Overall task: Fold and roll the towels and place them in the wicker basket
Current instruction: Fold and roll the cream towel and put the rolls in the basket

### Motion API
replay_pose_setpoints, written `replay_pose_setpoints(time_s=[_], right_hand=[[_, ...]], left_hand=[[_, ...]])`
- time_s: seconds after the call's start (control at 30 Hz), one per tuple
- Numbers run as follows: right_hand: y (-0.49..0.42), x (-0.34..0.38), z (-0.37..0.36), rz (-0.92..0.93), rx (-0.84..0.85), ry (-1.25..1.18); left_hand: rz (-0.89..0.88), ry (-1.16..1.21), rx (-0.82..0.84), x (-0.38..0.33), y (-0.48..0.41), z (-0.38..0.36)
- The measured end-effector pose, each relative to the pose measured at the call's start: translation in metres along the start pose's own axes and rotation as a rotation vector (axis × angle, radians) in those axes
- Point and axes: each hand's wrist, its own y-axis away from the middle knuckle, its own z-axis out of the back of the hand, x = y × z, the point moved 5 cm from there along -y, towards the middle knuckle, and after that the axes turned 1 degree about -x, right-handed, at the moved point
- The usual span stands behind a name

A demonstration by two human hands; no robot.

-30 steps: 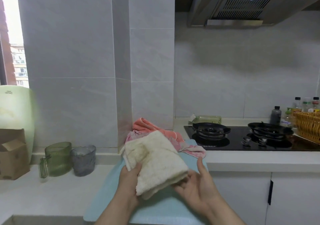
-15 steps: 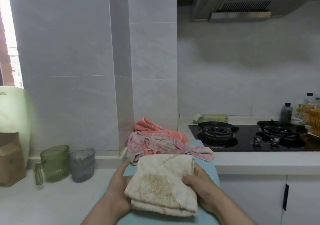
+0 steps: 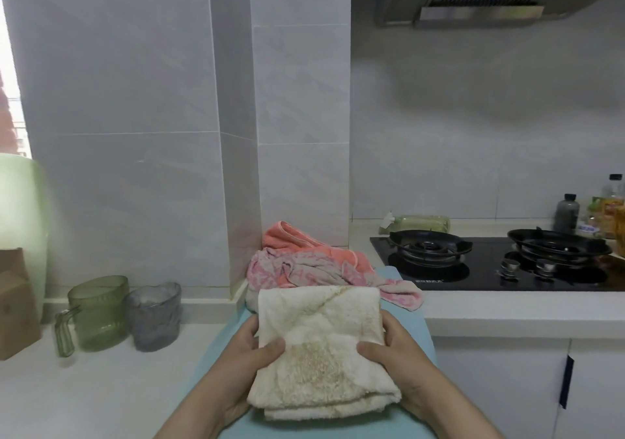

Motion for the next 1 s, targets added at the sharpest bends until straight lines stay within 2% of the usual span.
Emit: replay_pose_setpoints(time_s=[0.13,0.27,0.37,0.5,0.6,0.77,0.87,1.0], right_hand=[[0.005,0.005,0.002,0.029,-0.011,-0.056],[0.004,-0.003,-0.001,-0.054,0.082,-0.165],[0.002,-0.004,-0.002,-0.059,0.079,-0.083],[0.003,-0.003,0.004,-0.046,0.018,-0.087],[0.005,0.0,-0.001,-0.046,0.05,-0.106],[0.007,0.002,-0.008,-0.062,0.173,-0.053],[0.007,0.002,-0.005,-0.027,0.132,0.044],[0.008,0.004,-0.004,-0.04,0.127,-0.037]], left_hand=[[0.018,-0.011,0.098,0.001,0.001,-0.005],[-0.01,-0.015,0.018,0.0,-0.001,-0.001],[0.003,0.004,0.0,0.0,-0.001,0.002],[0.063,0.071,0.112,0.0,0.002,-0.006],[0.07,0.049,0.145,0.001,0.003,-0.007],[0.043,-0.03,0.08,0.002,0.0,-0.002],[0.059,-0.007,0.138,0.003,0.002,-0.005],[0.05,-0.014,0.166,0.004,-0.001,-0.006]])
